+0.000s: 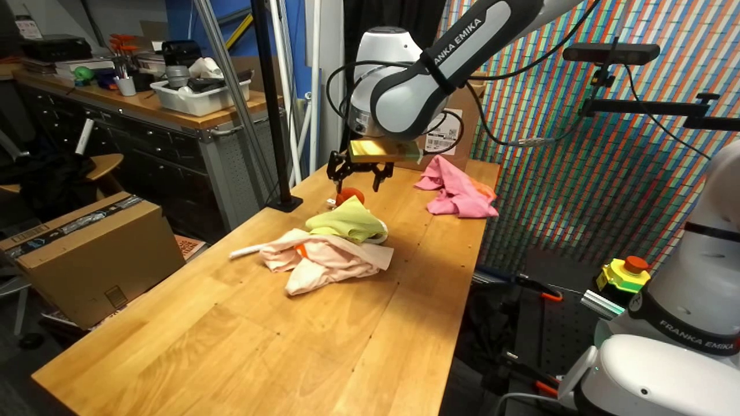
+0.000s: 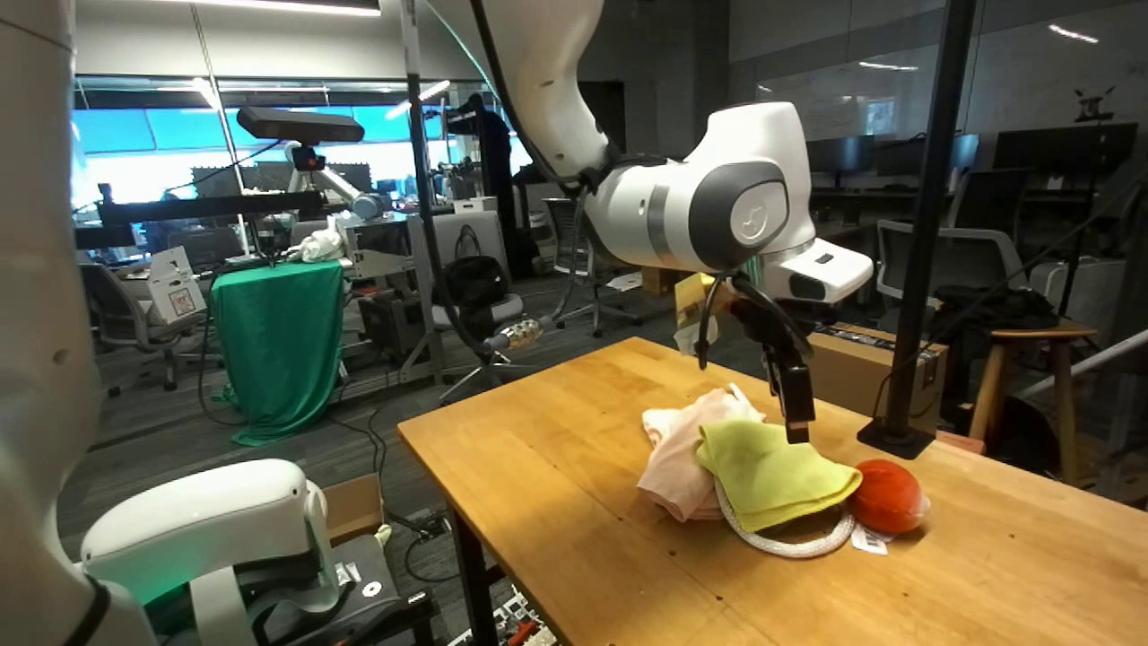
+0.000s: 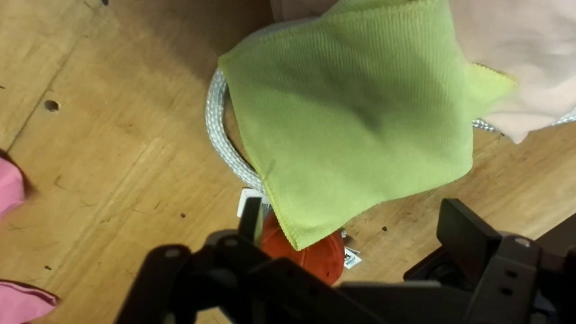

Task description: Move the pink t-shirt and the radish to the right, move the peach t-shirt to the left, move the white cable forwards, move the yellow towel backwards

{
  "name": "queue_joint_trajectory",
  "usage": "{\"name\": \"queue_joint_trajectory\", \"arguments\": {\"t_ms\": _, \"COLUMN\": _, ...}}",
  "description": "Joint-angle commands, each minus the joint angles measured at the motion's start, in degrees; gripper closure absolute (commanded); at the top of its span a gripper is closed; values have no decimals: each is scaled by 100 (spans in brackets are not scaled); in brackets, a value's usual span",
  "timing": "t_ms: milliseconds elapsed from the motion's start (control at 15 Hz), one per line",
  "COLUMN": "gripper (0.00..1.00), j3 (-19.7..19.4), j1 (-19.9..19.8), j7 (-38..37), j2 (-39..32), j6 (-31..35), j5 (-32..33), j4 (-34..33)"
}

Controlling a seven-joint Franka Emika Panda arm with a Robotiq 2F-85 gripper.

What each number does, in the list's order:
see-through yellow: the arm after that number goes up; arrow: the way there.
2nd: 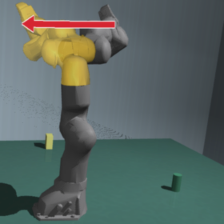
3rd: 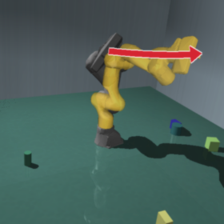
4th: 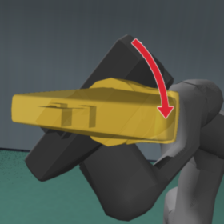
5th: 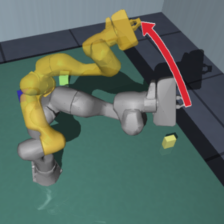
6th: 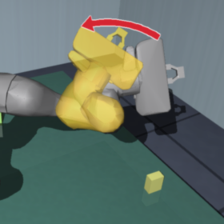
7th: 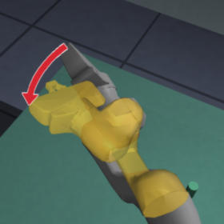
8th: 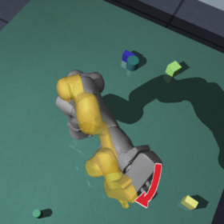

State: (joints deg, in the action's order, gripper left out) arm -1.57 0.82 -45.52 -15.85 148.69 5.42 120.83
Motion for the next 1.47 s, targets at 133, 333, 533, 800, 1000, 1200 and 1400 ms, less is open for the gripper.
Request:
{"name": "queue_joint_trajectory", "arguments": {"t_ms": 133, "gripper": 0, "j3": -339, "j1": 175, "j7": -44, "j2": -666, "j6": -303, "j5": -76, "j4": -889}}
{"name": "queue_joint_trajectory", "arguments": {"t_ms": 333, "gripper": 0, "j3": -439, "j1": 178, "j7": -46, "j2": -888, "j6": -460, "j5": -114, "j4": -1110}}
{"name": "queue_joint_trajectory", "arguments": {"t_ms": 533, "gripper": 0, "j3": -492, "j1": 188, "j7": -75, "j2": -1040, "j6": -567, "j5": -158, "j4": -1198}}
{"name": "queue_joint_trajectory", "arguments": {"t_ms": 800, "gripper": 0, "j3": -504, "j1": 186, "j7": -72, "j2": -1198, "j6": -683, "j5": -245, "j4": -1288}}
{"name": "queue_joint_trajectory", "arguments": {"t_ms": 1000, "gripper": 0, "j3": -518, "j1": 185, "j7": -84, "j2": -1313, "j6": -764, "j5": -306, "j4": -1378}}
{"name": "queue_joint_trajectory", "arguments": {"t_ms": 1200, "gripper": 0, "j3": -574, "j1": 197, "j7": -134, "j2": -1428, "j6": -827, "j5": -281, "j4": -1513}}
{"name": "queue_joint_trajectory", "arguments": {"t_ms": 1400, "gripper": 0, "j3": -657, "j1": 198, "j7": -203, "j2": -1589, "j6": -849, "j5": -253, "j4": -1700}}
